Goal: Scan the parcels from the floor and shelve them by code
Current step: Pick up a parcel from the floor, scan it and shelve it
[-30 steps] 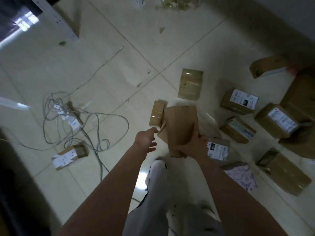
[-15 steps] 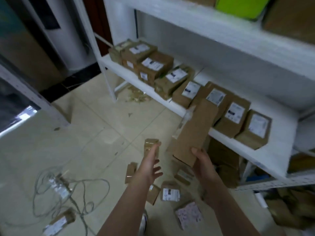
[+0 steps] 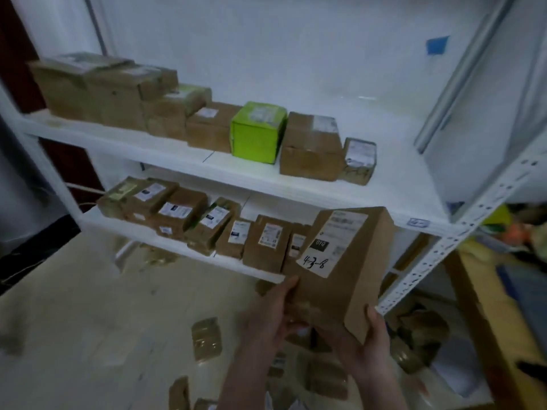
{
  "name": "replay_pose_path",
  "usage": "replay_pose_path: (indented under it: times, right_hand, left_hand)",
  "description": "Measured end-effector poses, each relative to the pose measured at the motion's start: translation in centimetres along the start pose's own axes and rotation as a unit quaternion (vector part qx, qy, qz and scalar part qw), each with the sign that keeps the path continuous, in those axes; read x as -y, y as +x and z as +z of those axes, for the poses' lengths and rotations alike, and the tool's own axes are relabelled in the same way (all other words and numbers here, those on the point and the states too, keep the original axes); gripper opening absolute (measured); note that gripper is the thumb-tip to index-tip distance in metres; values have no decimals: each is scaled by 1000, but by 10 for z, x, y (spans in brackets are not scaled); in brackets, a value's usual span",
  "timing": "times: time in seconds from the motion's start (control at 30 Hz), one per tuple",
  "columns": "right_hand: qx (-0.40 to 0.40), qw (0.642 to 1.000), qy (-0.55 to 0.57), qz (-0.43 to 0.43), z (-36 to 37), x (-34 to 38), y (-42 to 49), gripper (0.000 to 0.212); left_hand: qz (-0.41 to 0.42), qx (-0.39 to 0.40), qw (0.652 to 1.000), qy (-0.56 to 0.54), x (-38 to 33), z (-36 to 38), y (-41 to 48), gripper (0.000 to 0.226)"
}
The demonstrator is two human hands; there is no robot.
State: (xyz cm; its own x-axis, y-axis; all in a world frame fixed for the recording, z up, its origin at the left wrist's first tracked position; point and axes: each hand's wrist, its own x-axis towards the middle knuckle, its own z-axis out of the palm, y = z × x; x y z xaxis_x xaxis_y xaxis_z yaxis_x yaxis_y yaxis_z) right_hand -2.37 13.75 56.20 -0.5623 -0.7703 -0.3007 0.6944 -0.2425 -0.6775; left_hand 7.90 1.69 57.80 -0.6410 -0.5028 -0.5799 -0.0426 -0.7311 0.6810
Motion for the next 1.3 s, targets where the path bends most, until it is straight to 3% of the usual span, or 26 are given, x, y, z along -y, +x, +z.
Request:
replay_pose_path:
  times: [0.1,0.23,0.27,0.43,0.57,0.63,0.73,0.9,1.17,1.3]
  right_hand:
    - [-19,999,5,-38,9,26,-19,109]
    - [-61,988,-94,-102,9,59,-38,39]
    - [-74,984,-112,-116,9,66,-41,35]
    - [-136,962,-182,-152,4,89,-56,50]
    - [-179,950,-191,-171,-8,111,-67,59]
    - [-201,947,-170,-187,-18,124,-73,52]
    - [-218,941,-149,-209,-44,143,-81,59]
    - [-232,937,-147,-215,-101,182,-95,66]
    - [-272,934,-145,-181,-218,244,-106,39]
    - [-426,869,-169,-188,-304,252,-97,31]
  left_hand:
    - [16,29,999,-14,-8,18,-7,56]
    - [64,61,996,9,-33,29,-12,52]
    - [82,67,994,30,-39,32,-10,48]
    - [98,95,985,110,-54,55,-9,58]
    - [115,136,967,182,-47,91,-9,48]
    - [128,141,957,220,-37,110,-7,64]
    - [134,155,942,267,-23,140,-6,88]
    - [153,177,925,301,10,195,6,64]
    - [120,159,929,312,95,292,29,70]
    - [106,127,928,333,130,323,34,71]
